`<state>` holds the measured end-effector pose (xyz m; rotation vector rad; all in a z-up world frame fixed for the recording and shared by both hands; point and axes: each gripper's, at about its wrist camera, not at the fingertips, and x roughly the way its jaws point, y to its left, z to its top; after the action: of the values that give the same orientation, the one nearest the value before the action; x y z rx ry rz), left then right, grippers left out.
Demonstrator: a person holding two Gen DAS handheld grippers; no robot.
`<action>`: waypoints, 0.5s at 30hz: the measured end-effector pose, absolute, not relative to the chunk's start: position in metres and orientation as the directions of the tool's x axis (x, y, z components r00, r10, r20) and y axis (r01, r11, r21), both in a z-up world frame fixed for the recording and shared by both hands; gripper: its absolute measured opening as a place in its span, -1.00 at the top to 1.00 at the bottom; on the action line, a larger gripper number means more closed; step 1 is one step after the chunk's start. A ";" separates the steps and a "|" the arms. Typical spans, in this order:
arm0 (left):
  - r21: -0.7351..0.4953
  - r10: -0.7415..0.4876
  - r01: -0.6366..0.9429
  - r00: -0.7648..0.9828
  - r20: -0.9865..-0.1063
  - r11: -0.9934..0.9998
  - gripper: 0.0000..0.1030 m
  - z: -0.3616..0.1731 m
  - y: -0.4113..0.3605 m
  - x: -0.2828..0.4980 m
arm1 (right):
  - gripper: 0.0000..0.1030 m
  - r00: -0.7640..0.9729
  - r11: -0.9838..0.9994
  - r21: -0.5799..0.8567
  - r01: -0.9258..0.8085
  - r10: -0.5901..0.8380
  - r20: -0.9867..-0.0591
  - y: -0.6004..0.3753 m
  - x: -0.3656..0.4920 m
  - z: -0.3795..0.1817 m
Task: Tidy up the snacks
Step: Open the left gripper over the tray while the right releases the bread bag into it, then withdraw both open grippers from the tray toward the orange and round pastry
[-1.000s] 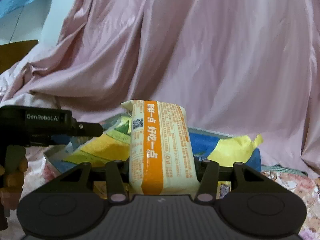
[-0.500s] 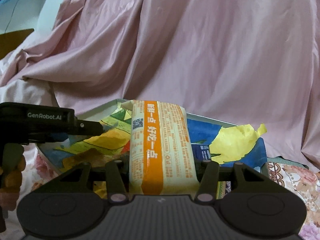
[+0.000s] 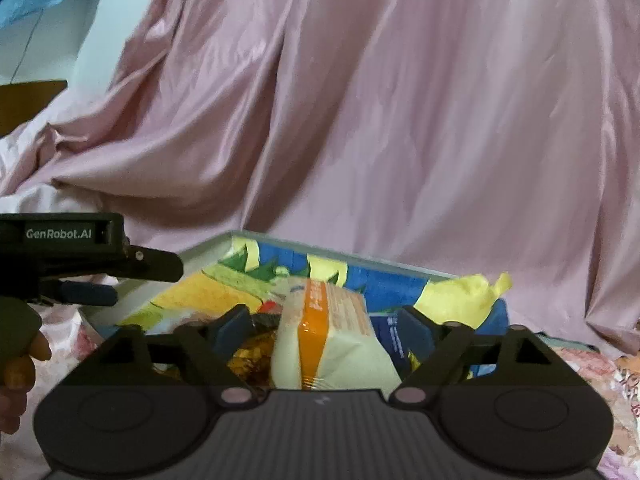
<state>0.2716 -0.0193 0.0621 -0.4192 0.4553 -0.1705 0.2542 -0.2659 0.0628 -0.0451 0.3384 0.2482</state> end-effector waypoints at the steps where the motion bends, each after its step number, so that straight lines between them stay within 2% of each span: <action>1: -0.419 -0.246 0.071 0.891 -0.381 0.905 -0.98 0.064 -0.018 0.267 | -0.82 0.919 0.970 -0.004 -0.243 0.229 -0.321 -0.266 0.249 0.065; 4: -0.390 -0.223 0.071 0.906 -0.360 0.918 -0.98 0.070 -0.014 0.249 | -0.99 0.941 0.979 0.003 -0.205 0.198 -0.276 -0.269 0.231 0.069; 15: -0.279 -0.189 0.089 0.916 -0.354 0.956 -0.99 0.062 -0.007 0.174 | -1.00 0.959 0.994 0.033 -0.104 0.109 -0.262 -0.274 0.161 0.071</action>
<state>0.1735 -0.0073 0.0623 -0.2615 0.3881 -0.1448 0.1610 -0.2739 0.0711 0.0191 0.2663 0.1083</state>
